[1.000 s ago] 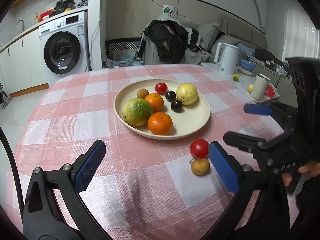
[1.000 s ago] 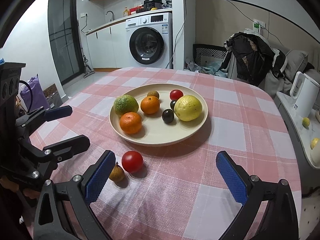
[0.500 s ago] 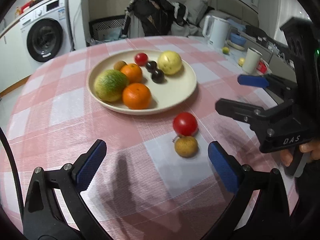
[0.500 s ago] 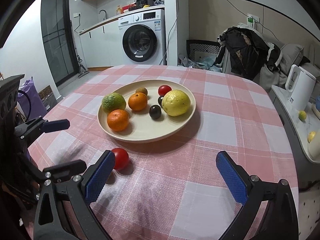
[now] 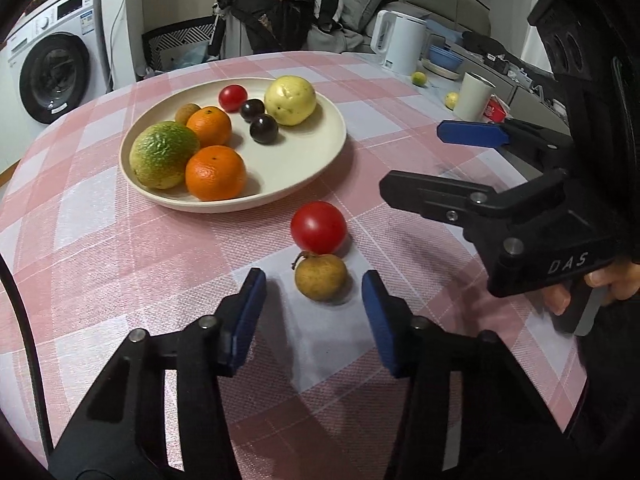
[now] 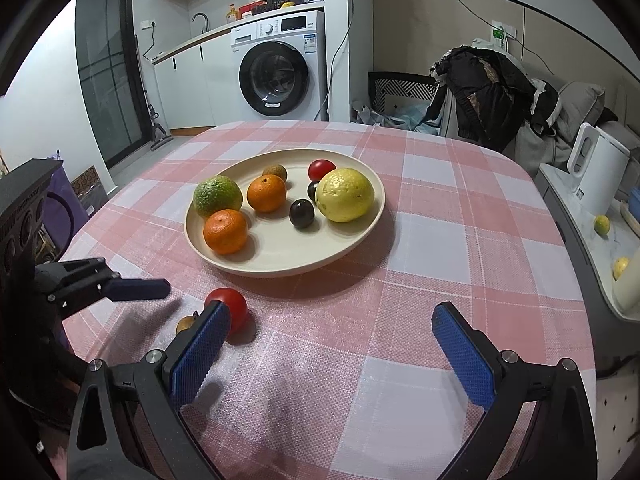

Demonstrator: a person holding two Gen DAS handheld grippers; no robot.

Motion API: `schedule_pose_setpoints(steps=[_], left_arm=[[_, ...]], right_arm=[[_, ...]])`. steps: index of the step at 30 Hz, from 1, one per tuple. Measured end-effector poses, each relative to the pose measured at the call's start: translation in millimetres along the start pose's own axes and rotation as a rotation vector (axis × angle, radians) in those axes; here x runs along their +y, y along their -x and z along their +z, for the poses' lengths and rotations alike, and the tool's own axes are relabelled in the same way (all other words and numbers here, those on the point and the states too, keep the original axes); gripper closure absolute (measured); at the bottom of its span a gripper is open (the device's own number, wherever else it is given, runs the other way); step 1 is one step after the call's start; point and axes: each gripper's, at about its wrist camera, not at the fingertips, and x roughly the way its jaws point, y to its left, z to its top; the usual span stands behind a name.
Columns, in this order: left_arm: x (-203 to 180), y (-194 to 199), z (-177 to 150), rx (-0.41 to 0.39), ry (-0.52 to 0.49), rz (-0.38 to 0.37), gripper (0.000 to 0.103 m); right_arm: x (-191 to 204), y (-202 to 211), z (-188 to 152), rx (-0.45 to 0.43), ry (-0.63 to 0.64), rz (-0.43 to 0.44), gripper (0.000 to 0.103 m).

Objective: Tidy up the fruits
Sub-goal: 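Grasp the small brown fruit with the left gripper while the right gripper approaches the red tomato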

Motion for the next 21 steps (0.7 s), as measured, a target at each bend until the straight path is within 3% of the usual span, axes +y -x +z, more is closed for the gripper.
schedule_pose_setpoints(steps=[6,13,21], left_arm=[[-2.3,0.1,0.7,-0.003,-0.006,-0.015,0.079],[1.7,9.2,0.8,-0.034,0.003,-0.025,0.079],[21.0,30.6,2.0,-0.109,0.047,0.015,0.079]], right_arm=[[0.5,-0.5,0.1,0.001,0.001,0.001,0.000],[1.7,-0.8,-1.0,0.003,0.003,0.000,0.000],[2.1,-1.6,-1.7,0.004,-0.001,0.000,0.000]])
